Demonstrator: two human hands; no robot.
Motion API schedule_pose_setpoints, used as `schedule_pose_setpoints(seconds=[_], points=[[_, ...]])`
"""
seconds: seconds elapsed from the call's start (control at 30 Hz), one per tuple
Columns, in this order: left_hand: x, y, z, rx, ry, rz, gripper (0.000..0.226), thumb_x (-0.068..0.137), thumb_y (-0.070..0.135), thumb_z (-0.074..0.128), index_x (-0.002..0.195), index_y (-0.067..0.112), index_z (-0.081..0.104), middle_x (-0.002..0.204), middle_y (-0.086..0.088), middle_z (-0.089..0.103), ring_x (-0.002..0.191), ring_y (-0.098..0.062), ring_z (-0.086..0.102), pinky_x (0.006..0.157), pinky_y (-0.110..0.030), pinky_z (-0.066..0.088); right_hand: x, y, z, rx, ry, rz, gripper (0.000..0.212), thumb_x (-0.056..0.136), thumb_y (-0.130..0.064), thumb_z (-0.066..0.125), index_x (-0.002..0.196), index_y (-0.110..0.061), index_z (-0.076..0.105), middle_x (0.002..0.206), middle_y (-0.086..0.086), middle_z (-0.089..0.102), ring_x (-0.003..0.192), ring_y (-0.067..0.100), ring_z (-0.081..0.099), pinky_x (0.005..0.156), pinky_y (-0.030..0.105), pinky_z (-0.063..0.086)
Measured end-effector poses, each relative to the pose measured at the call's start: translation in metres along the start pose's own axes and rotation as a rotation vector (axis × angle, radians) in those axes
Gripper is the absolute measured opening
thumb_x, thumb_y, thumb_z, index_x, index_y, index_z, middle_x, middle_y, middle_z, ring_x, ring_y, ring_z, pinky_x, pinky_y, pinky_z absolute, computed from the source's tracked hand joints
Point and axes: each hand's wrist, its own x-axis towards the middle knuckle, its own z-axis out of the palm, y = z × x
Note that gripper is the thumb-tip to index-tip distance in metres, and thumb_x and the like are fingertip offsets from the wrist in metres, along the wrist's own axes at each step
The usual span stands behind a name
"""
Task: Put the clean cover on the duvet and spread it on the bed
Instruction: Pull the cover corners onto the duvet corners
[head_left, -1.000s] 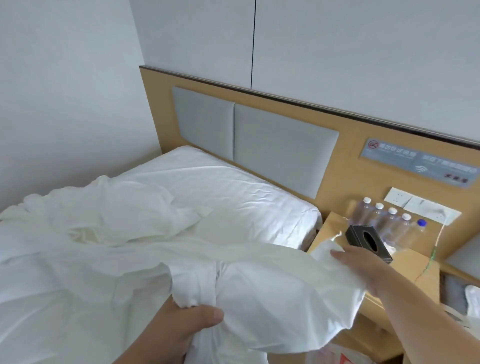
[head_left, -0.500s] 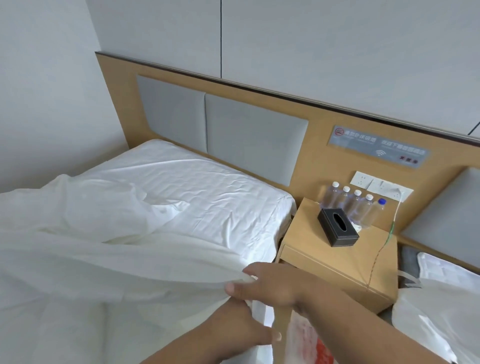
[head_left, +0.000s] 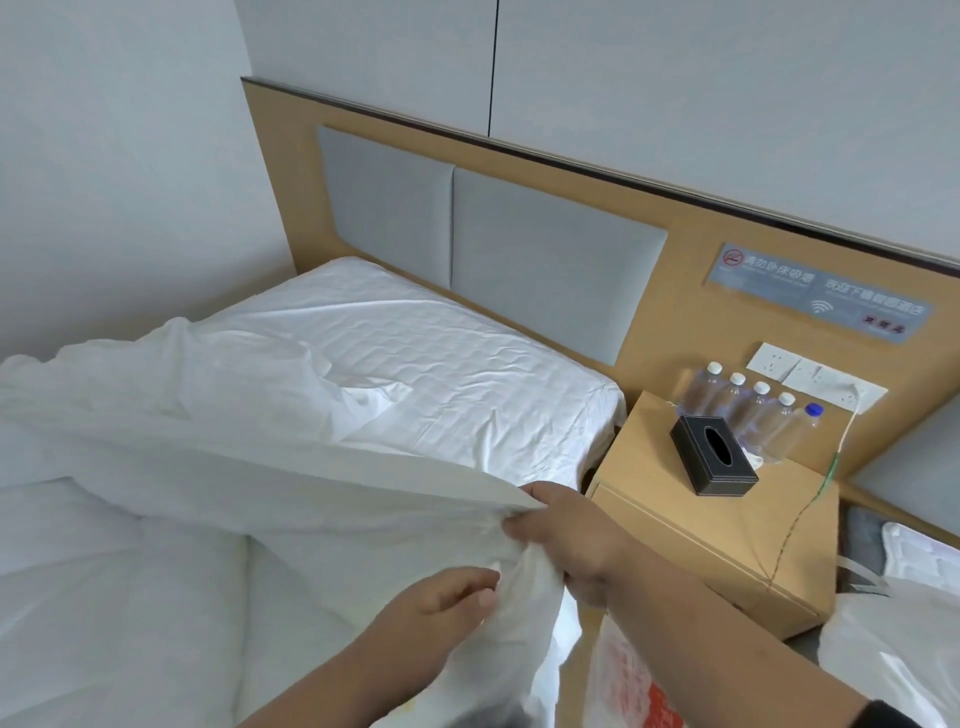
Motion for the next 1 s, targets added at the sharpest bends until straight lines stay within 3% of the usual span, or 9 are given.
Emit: schedule_pose_setpoints(seconds=[0.13,0.23,0.3,0.4,0.5,0.57,0.7,0.77,1.0], points=[[0.006,-0.023,-0.033,0.822,0.492,0.545,0.062,0.079,0.029,0.065,0.137,0.03,0.045,0.14,0.011,0.047,0.132,-0.015,0.044,0.118,-0.03,0.026,-0.005,-0.006,0.003,0.092,-0.223,-0.068,0.052,0.068,0.001,0.073,0.12,-0.002,0.064,0.114,0.028,0.07,0.102,0.044,0.069,0.091,0.054,0.054],[0.027,-0.013,-0.035,1.105,0.473,0.688,0.088,0.072,0.041,0.069,0.148,0.014,0.035,0.151,-0.012,0.04,0.142,-0.035,0.037,0.117,-0.06,0.023,-0.011,-0.007,0.017,0.102,-0.502,-0.098,0.06,0.075,0.011,0.062,0.134,0.003,0.056,0.121,0.026,0.062,0.113,0.04,0.061,0.097,0.048,0.05],[0.042,-0.01,-0.031,1.106,0.432,0.693,0.092,0.071,0.039,0.077,0.147,0.01,0.035,0.144,-0.011,0.046,0.137,-0.03,0.044,0.115,-0.061,0.026,-0.015,-0.002,0.022,0.162,-0.579,-0.028,0.066,0.074,0.009,0.061,0.138,0.004,0.051,0.116,0.019,0.055,0.111,0.035,0.052,0.094,0.042,0.044],[0.059,-0.004,-0.034,1.107,0.281,0.473,0.073,0.075,0.037,0.073,0.14,0.018,0.046,0.112,0.006,0.062,0.109,-0.014,0.052,0.099,-0.038,0.049,-0.019,0.001,0.018,0.01,-0.507,0.103,0.058,0.077,0.001,0.066,0.134,-0.001,0.055,0.114,0.015,0.057,0.108,0.033,0.054,0.095,0.046,0.042],[0.069,0.007,-0.038,1.254,0.09,0.25,0.011,0.083,0.032,0.043,0.086,0.029,0.054,0.089,0.012,0.042,0.084,-0.014,0.048,0.064,-0.031,0.043,-0.018,0.008,0.016,-0.816,-0.182,0.068,0.075,0.071,-0.029,0.085,0.135,-0.029,0.046,0.116,-0.005,0.06,0.103,0.018,0.062,0.082,0.032,0.053],[0.075,0.013,-0.032,1.294,0.037,0.212,0.015,0.085,0.027,0.042,0.071,0.025,0.039,0.085,0.008,0.034,0.085,-0.017,0.044,0.062,-0.03,0.039,-0.015,0.019,0.02,-1.091,-0.016,-0.002,0.088,0.071,-0.039,0.083,0.143,-0.033,0.033,0.127,-0.004,0.053,0.111,0.02,0.059,0.086,0.034,0.052],[0.084,0.026,-0.03,1.189,-0.222,0.123,0.019,0.088,0.028,0.047,0.07,0.027,0.04,0.078,0.008,0.047,0.088,-0.019,0.052,0.085,-0.026,0.04,-0.001,0.048,0.011,-1.11,0.232,-0.172,0.023,0.086,-0.026,0.057,0.108,-0.023,0.052,0.101,-0.003,0.061,0.094,0.02,0.061,0.07,0.029,0.045],[0.08,0.035,-0.034,1.039,-0.383,0.002,0.013,0.083,0.028,0.051,0.072,0.029,0.045,0.079,0.009,0.053,0.078,-0.014,0.053,0.073,-0.027,0.043,0.002,0.058,0.006,-1.049,0.24,-0.219,0.007,0.085,-0.025,0.053,0.09,-0.02,0.055,0.089,-0.005,0.061,0.085,0.017,0.06,0.068,0.032,0.048],[0.063,0.036,-0.049,0.775,-0.532,-0.081,0.027,0.067,0.048,0.072,0.083,0.046,0.051,0.083,0.021,0.061,0.074,-0.002,0.058,0.067,-0.028,0.047,-0.009,0.074,0.009,-0.326,-0.135,0.003,0.038,0.066,-0.021,0.07,0.104,-0.02,0.072,0.092,-0.007,0.072,0.084,0.008,0.065,0.075,0.024,0.052]])
